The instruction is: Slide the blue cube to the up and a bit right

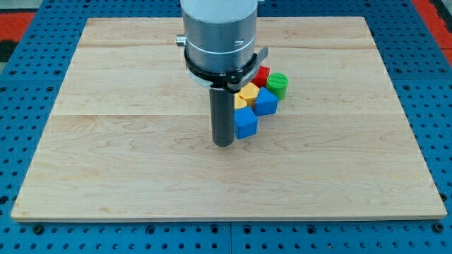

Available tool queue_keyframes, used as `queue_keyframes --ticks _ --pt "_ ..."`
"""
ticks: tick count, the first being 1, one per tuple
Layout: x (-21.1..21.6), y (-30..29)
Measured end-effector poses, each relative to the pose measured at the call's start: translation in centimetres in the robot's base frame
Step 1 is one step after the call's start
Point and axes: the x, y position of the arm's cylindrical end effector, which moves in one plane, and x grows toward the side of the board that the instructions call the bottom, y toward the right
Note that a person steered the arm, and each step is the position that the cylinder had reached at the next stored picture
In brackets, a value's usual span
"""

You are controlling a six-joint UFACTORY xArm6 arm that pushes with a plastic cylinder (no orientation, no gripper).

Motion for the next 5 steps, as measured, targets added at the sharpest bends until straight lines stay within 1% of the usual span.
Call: queue_keyframes --ticks 2,5 --pt "0.0 1.9" --pt "-2.6 2.9"
